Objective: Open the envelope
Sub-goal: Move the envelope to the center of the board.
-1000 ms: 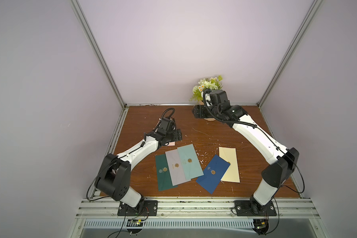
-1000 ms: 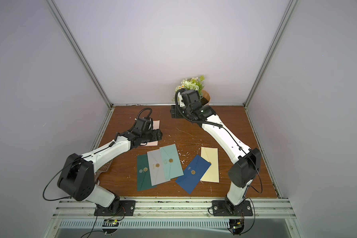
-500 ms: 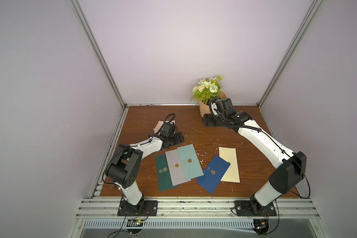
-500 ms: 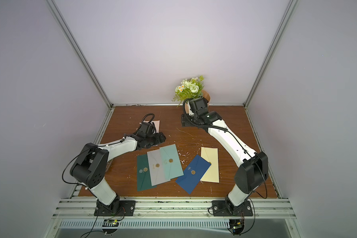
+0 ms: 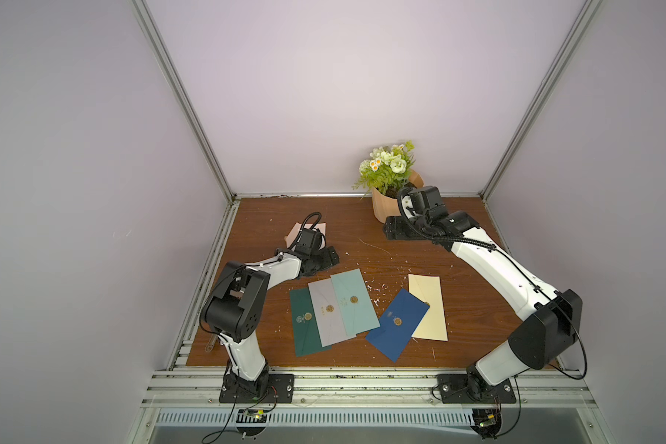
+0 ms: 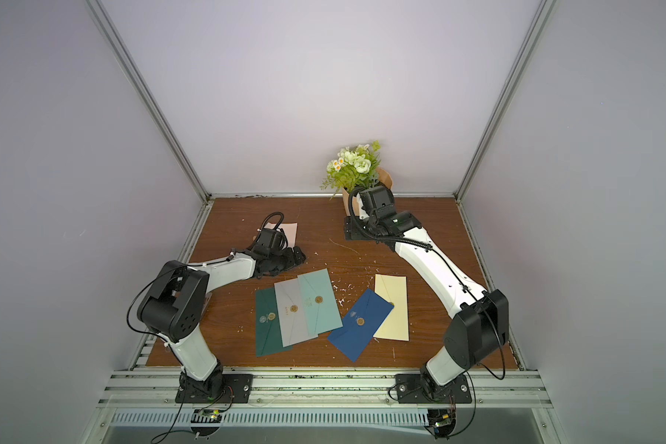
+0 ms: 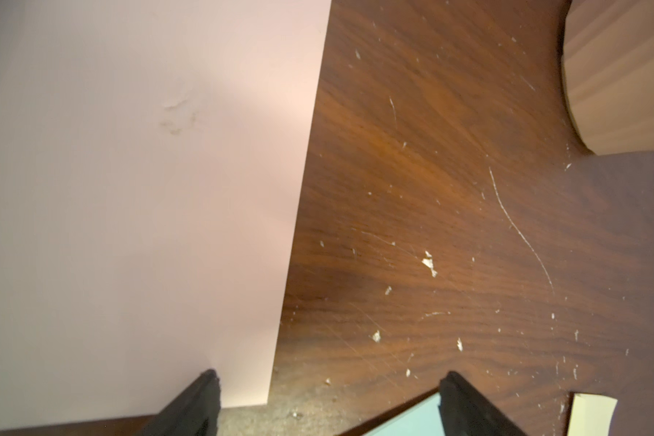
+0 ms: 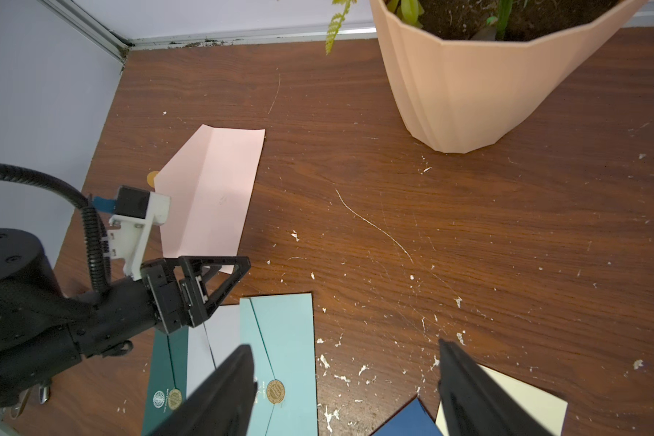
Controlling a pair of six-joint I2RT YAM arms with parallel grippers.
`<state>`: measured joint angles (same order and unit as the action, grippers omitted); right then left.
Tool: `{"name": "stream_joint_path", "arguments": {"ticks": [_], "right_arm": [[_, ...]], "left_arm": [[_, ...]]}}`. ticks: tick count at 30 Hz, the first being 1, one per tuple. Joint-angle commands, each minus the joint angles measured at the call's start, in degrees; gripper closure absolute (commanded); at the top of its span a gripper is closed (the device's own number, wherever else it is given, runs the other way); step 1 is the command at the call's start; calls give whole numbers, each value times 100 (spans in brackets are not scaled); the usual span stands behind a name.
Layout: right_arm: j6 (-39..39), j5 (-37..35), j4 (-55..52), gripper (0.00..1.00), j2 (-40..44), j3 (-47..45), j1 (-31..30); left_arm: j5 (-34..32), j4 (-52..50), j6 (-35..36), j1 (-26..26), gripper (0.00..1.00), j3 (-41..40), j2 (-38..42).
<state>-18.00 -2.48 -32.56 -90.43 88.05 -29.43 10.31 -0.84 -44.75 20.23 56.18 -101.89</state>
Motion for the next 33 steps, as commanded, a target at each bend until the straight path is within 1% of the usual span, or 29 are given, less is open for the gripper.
{"name": "stream_joint_path", "arguments": {"ticks": [1, 4, 12, 17, 23, 27, 31, 33], "right_arm": [[-35, 112, -66, 20, 114, 162, 21], [-46, 110, -116, 20, 122, 168, 25], [-34, 39, -207, 19, 155, 167, 25], [-63, 37, -217, 19, 166, 113, 26], [-63, 50, -209, 19, 106, 106, 18], [-72, 114, -168, 19, 5, 125, 25], [-72, 245, -139, 19, -112, 199, 27], [-62, 255, -119, 19, -138, 202, 25]], "left_arm": [[39, 16, 16, -277, 7, 48, -256], [122, 65, 112, -415, 8, 230, -458], [131, -234, 425, -612, 7, 1121, -1085], [115, -378, 605, -759, 7, 1508, -1312], [133, -552, 843, -965, 7, 1658, -1323], [459, -356, 1021, -968, 6, 1725, -1257], [366, -524, 1079, -967, 3, 1959, -1269], [453, -516, 1096, -967, 2, 2019, -1257]]}}
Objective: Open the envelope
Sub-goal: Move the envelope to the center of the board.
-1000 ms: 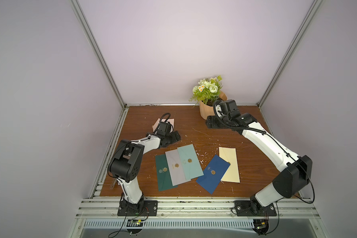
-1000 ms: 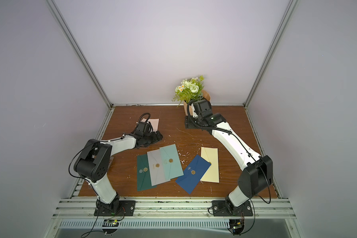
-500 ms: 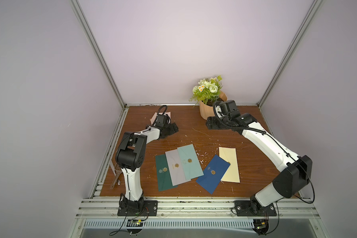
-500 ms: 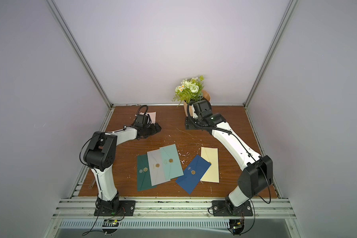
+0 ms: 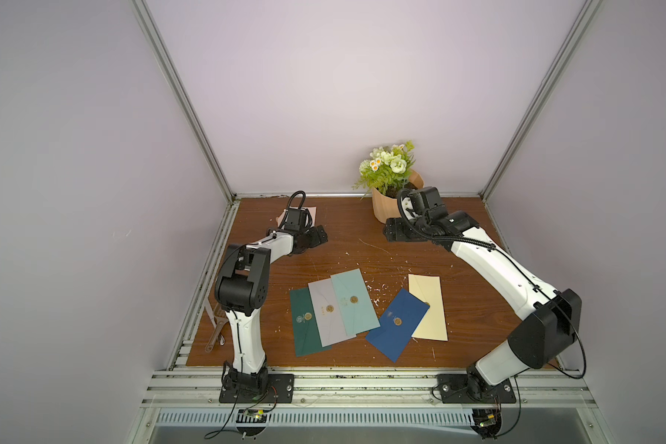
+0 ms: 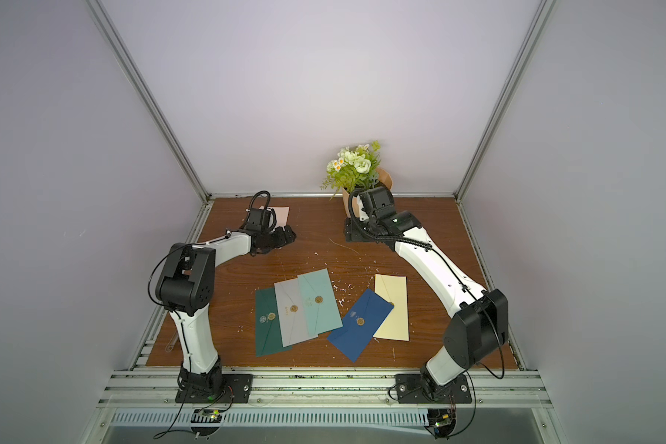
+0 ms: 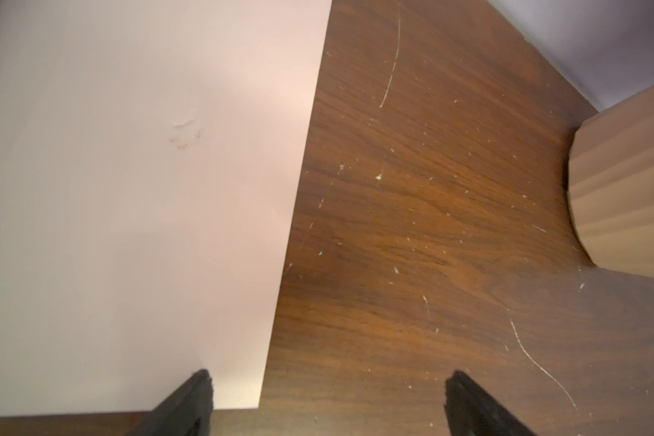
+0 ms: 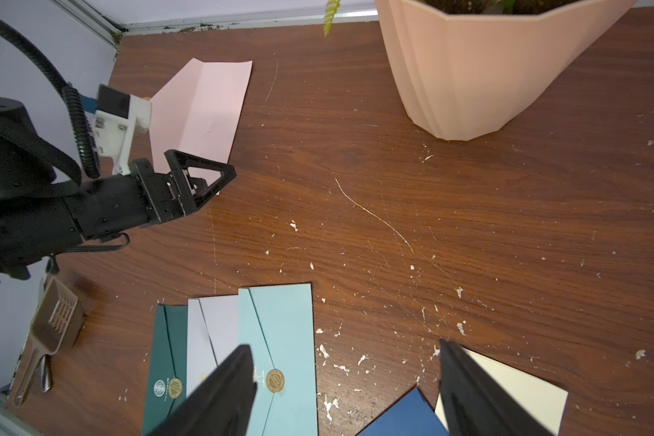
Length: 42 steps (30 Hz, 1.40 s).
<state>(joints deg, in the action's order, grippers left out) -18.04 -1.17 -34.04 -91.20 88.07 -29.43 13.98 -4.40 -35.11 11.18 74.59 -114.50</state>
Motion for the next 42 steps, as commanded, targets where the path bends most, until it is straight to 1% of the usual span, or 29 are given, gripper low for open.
{"name": "stream_joint_path", "arguments": {"ticks": [1, 6, 9, 10, 12, 14, 16, 17, 22, 25, 28, 31, 34, 38, 42], "right_arm": [[-59, 126, 30, 19, -73, 196, 20], [-82, 215, 103, 19, -62, 114, 25], [-150, 585, 217, 23, -84, -36, 39], [-188, 872, 259, 24, -120, -116, 55], [-242, 1679, 397, 25, -229, -298, 111], [-362, 2519, 539, 25, -347, -562, 129], [-441, 3048, 682, 26, -442, -833, 139], [-460, 3201, 701, 27, -515, -922, 143], [-555, 3587, 878, 33, -835, -1444, 139], [-561, 3844, 1027, 35, -1008, -1673, 140], [-597, 4042, 1145, 36, -1201, -1826, 129], [-613, 4149, 1263, 38, -1341, -1907, 109], [-647, 4114, 1445, 38, -1486, -1872, 106], [-614, 4141, 1582, 38, -1918, -1503, 113], [-577, 4210, 1731, 39, -2466, -1074, 147]], "left_arm": [[176, -73, 111, -55, 2, 158, 52], [457, 298, 146, 79, 0, -33, 519], [704, 251, 107, 210, 2, -174, 800], [788, 157, 92, 286, 2, -247, 904], [894, -24, 143, 458, 4, -441, 1165], [1065, -87, 79, 635, 6, -820, 1513], [1384, 13, -104, 712, 8, -1255, 1839], [1483, 27, -188, 734, 10, -1442, 1999], [1767, 355, -781, 767, 12, -2593, 2906], [1889, 467, -993, 771, 12, -3117, 3260], [2305, 932, -1271, 793, 10, -3582, 3422], [2468, 1061, -1320, 908, 11, -3721, 3443], [2559, 1154, -1351, 1040, 11, -3761, 3417], [2884, 1734, -1604, 1219, 12, -3897, 3370], [2805, 1708, -1625, 1390, 12, -3928, 3209]]}}
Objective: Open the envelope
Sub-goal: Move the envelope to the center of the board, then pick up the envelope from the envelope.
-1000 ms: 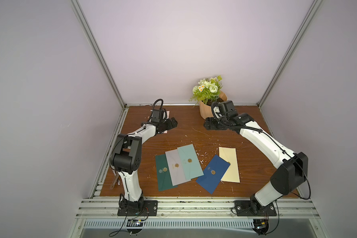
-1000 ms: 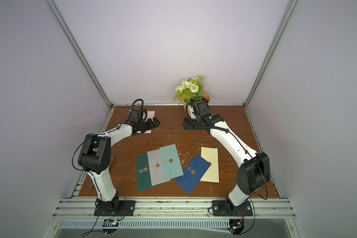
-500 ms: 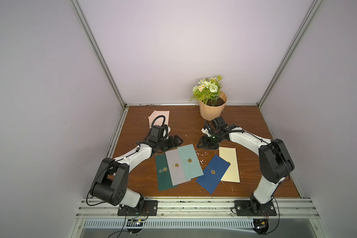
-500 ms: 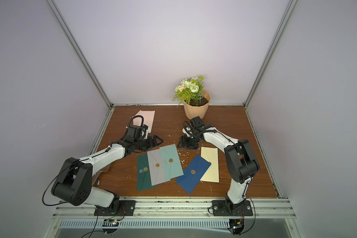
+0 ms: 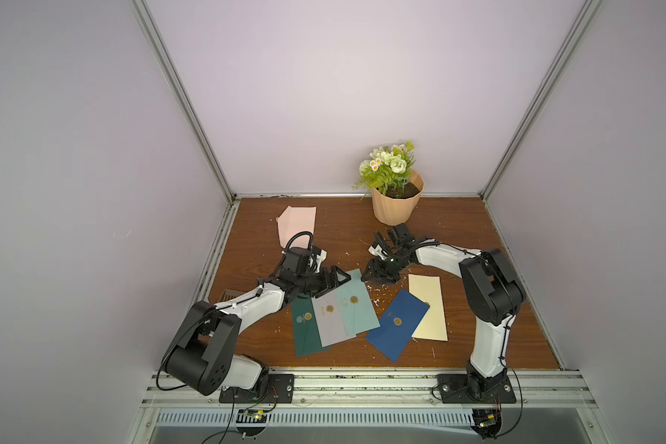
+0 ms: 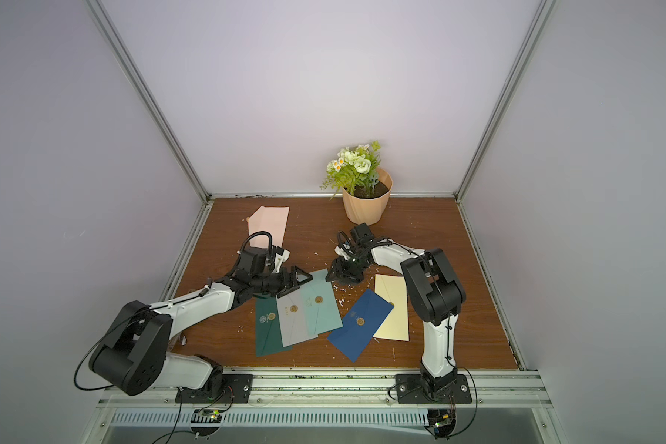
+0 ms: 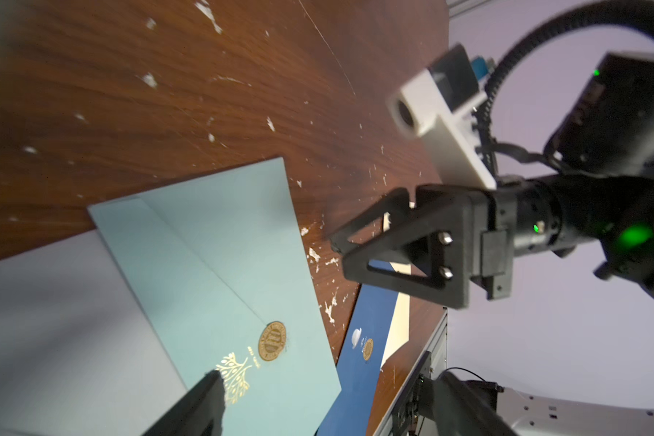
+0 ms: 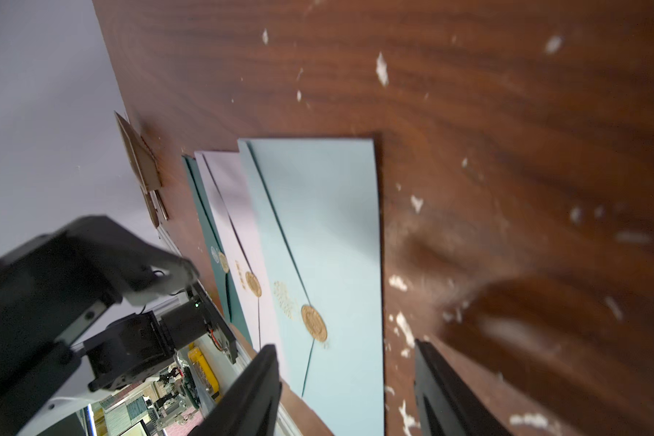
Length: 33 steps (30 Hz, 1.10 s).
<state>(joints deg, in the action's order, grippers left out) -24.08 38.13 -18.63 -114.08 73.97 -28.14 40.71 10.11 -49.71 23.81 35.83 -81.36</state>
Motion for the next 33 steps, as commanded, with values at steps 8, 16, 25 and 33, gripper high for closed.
{"name": "stream_joint_path", "arguments": {"ticks": [8, 16, 25, 33], "right_arm": [[-14, 331, 233, 39, -800, 967, 107], [-6, 398, 193, 39, -1152, 1240, 116], [-187, 846, 509, 47, -1266, 1030, 120], [-351, 1171, 790, 74, -1043, 738, 116]], "left_arm": [[-69, 489, -279, 136, 11, -362, -266], [-131, 1021, -478, 149, 11, -556, -554], [-173, 1213, -494, 150, 10, -615, -835], [-188, 1333, -548, 146, 10, -657, -941]]}}
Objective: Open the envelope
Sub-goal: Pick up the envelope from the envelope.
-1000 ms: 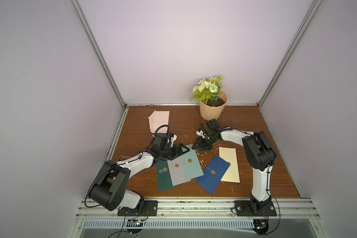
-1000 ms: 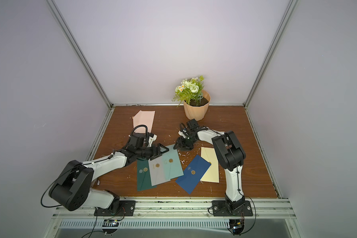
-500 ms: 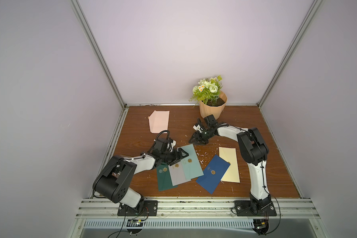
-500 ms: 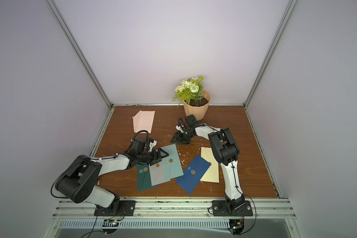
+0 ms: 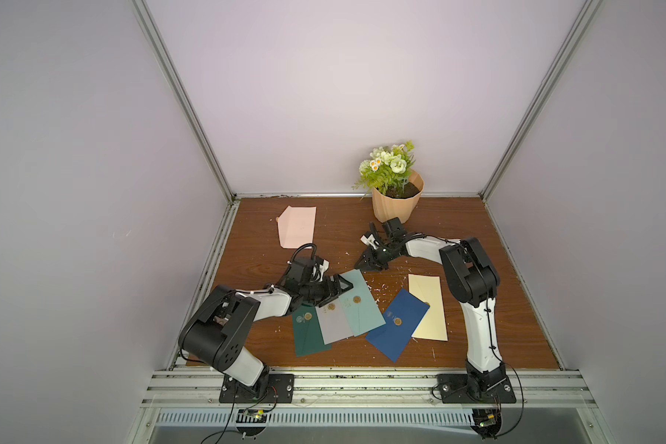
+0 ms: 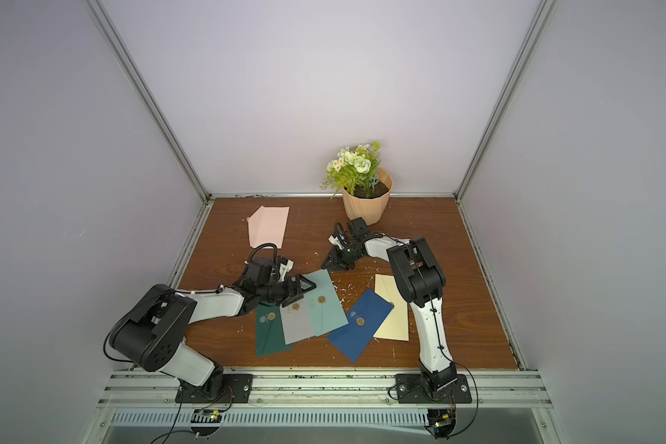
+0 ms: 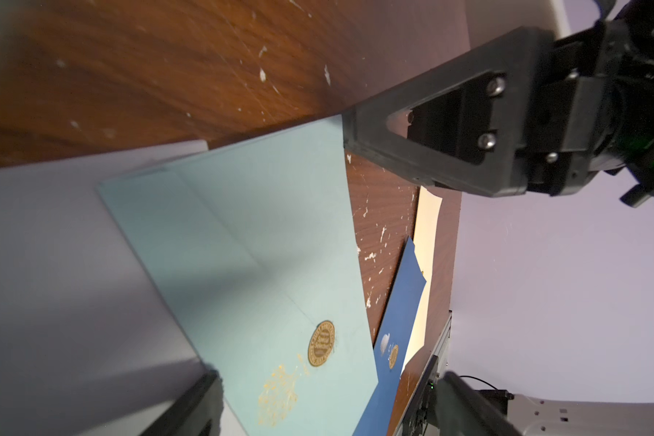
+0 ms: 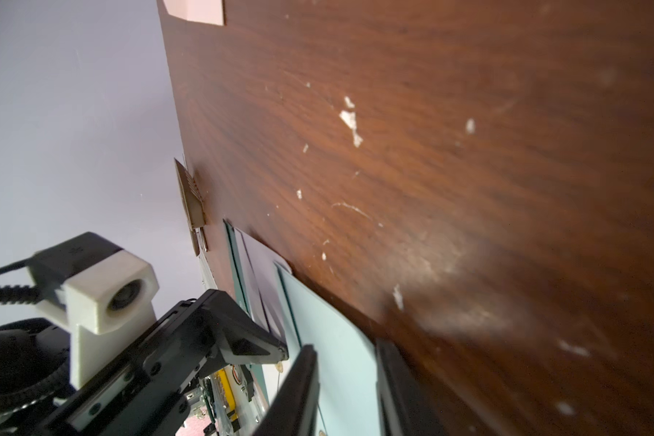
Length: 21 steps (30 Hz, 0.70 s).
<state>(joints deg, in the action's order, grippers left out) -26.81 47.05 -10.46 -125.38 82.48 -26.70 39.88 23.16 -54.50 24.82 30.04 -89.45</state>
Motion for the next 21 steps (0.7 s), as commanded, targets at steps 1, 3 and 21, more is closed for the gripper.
{"name": "stream_joint_path", "arguments": {"ticks": [1, 3, 21], "right_arm": [[-80, 294, -42, 77, 108, -130, -19], [-70, 311, -36, 79, 185, -181, -28], [677, 462, -456, 100, 611, -531, -55]], "left_arm": [[-107, 45, -78, 49, 10, -80, -137], [-115, 57, -92, 49, 10, -94, -148], [-91, 371, -183, 47, 9, -77, -372]]}}
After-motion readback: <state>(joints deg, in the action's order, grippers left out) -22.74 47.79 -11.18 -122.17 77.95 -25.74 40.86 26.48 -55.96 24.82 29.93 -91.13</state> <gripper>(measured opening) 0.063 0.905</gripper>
